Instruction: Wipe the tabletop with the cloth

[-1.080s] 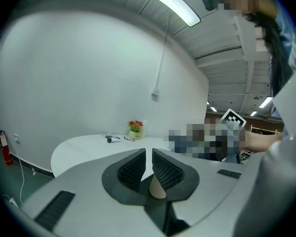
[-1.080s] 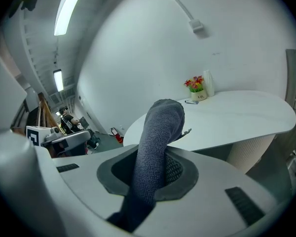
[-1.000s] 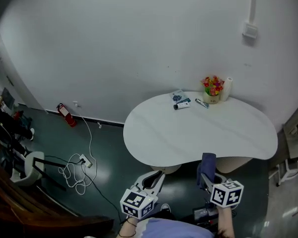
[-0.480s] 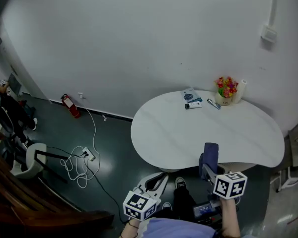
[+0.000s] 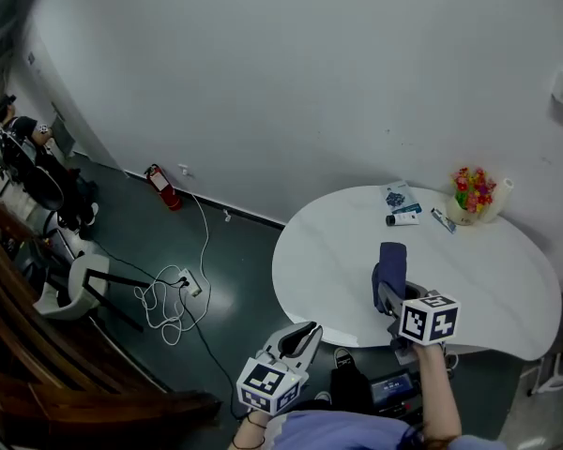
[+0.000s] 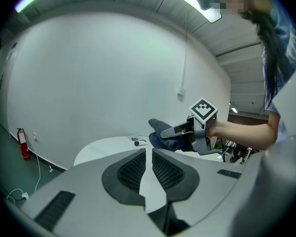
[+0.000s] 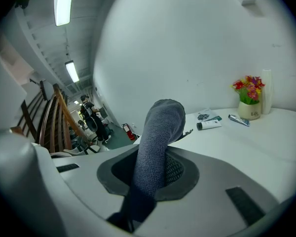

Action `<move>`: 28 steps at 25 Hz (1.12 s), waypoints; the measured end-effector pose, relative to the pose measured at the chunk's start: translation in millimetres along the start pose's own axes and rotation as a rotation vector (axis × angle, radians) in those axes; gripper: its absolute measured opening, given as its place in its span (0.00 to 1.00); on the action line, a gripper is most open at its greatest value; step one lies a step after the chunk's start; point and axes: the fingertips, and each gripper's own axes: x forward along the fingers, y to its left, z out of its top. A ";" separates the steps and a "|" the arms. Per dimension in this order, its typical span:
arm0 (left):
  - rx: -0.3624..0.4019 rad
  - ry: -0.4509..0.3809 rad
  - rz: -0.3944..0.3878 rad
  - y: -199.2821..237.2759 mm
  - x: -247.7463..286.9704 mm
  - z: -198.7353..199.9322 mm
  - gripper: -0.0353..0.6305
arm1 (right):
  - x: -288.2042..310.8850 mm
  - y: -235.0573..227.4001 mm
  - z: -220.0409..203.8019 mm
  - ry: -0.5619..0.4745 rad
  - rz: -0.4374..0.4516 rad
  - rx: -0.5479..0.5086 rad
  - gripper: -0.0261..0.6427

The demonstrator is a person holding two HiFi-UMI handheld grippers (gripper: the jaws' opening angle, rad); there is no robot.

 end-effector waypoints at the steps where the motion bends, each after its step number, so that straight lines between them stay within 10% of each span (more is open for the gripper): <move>1: -0.004 -0.002 0.011 6.2 6.3 2.3 0.10 | 14.6 -1.6 7.0 0.009 0.015 -0.008 0.14; 20: -0.102 0.079 0.191 75.6 58.5 -7.7 0.10 | 271.0 71.9 39.6 0.151 0.415 -0.011 0.14; 28: -0.094 0.060 0.187 71.9 62.9 -2.1 0.10 | 298.4 44.0 -0.8 0.275 0.295 -0.050 0.14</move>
